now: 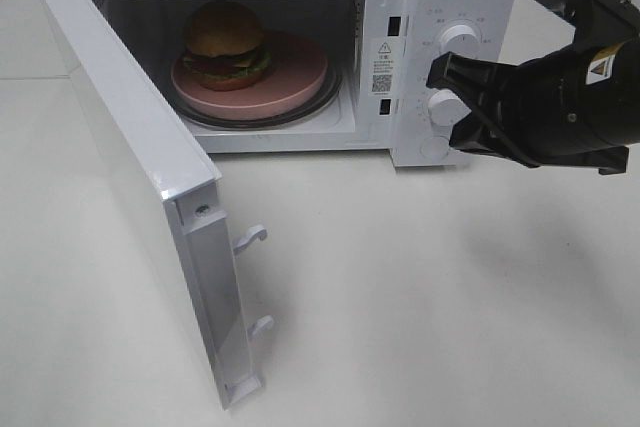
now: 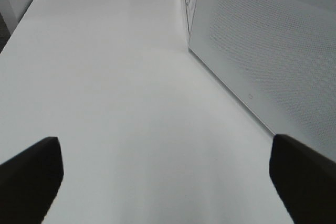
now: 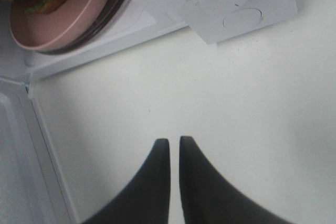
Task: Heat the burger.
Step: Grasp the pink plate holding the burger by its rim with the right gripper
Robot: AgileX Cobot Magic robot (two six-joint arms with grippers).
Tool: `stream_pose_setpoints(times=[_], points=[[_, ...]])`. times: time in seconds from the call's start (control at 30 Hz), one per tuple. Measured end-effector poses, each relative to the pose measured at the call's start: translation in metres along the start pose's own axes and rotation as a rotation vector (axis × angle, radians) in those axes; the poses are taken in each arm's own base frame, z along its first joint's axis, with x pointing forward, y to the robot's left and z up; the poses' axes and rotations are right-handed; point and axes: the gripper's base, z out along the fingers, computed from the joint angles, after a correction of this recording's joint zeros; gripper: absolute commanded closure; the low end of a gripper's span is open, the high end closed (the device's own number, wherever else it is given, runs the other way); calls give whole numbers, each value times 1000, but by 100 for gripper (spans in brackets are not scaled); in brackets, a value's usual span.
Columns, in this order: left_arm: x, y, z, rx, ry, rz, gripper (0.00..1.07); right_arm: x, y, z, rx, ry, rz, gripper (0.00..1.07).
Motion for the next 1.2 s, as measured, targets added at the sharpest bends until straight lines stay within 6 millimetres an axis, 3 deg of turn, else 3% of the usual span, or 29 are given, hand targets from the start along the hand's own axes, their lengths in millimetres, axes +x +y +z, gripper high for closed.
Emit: stream_pose_setpoints(times=[0.07, 0.17, 0.23, 0.47, 0.87, 1.2], points=[[0, 0, 0, 0, 0, 0, 7, 3, 0, -16, 12, 39, -101, 103], [0, 0, 0, 0, 0, 0, 7, 4, 0, -21, 11, 44, -118, 102], [0, 0, 0, 0, 0, 0, 7, 7, -1, -38, 16, 78, -188, 102], [0, 0, 0, 0, 0, 0, 7, 15, -4, -61, 26, 135, -290, 101], [0, 0, 0, 0, 0, 0, 7, 41, -27, -107, 162, 398, -501, 99], [0, 0, 0, 0, 0, 0, 7, 44, -37, -141, 204, 317, -566, 95]])
